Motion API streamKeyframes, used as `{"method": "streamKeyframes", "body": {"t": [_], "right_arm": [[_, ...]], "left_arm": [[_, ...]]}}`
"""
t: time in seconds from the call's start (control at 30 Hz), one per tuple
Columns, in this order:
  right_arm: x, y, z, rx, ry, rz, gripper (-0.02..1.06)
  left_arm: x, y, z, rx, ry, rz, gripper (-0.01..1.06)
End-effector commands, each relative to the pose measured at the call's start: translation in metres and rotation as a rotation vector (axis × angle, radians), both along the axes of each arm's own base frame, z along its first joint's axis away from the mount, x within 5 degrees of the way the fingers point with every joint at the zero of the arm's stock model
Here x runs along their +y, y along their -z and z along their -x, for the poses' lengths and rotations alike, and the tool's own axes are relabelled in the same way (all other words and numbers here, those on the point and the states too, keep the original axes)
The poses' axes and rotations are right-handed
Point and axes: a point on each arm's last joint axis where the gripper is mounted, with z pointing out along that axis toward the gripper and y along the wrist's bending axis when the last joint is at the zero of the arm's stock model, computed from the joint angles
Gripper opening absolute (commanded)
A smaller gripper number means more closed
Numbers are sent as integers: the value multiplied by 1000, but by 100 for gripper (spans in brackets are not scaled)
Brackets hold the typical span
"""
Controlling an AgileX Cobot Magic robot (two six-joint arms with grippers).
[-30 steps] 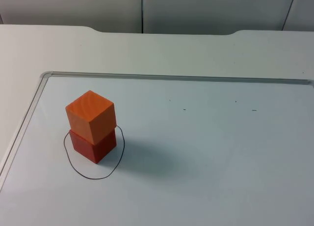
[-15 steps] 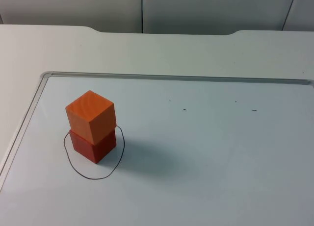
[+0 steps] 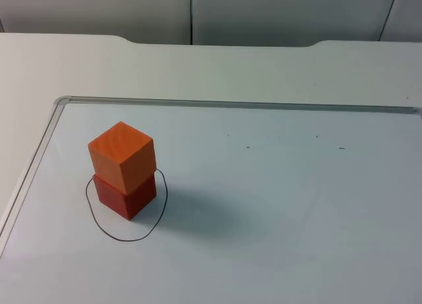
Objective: Pick up one cube with the left hand and another cube with the right hand. First place the cube in the right hand at the target position, then stack the cube in the left hand on top.
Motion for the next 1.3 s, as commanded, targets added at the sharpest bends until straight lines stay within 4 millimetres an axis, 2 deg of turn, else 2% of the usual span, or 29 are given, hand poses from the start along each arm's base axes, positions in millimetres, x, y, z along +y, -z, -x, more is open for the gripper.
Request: {"method": "streamKeyframes", "body": {"t": [0.0,0.03,0.13,0.2,1.27], "right_arm": [[0,1,0,0,0,-3,105],[0,1,0,0,0,-3,105],[0,1,0,0,0,-3,105],[0,1,0,-1,0,-2,105],[0,1,0,-3,0,-3,105]], "left_arm": [[-1,-1,0,-8,0,21,87],[-1,-1,0,-8,0,21,87],[-1,-1,0,-8,0,21,103],[-1,-1,0,-8,0,21,105],[0,-1,0,-5,-18,27,105]]}}
